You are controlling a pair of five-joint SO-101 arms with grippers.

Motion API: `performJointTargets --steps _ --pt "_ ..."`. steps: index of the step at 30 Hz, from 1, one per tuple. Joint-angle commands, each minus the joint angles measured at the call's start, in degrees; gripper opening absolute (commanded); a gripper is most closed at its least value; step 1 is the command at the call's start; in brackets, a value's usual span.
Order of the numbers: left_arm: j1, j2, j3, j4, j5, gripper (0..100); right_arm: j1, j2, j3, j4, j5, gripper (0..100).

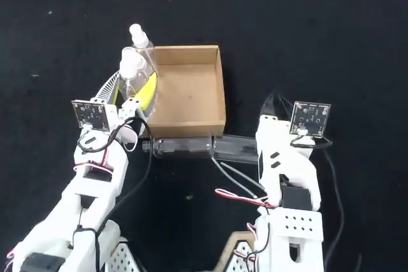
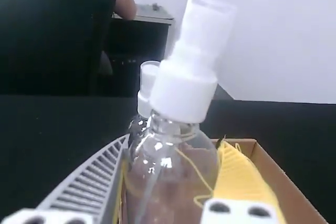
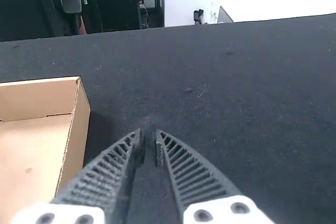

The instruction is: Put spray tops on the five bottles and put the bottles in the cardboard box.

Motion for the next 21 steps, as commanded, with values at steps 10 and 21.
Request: performJointTargets --steps 10,21 --pt "0.0 14.2 -4.7 -14.6 -0.6 3 0.8 -1.0 -0.2 -1.5 -0.5 2.2" --pt "-1.3 20.8 -8.2 -15.2 -0.7 3 0.8 -1.0 -0.2 -1.6 -0.5 2.2"
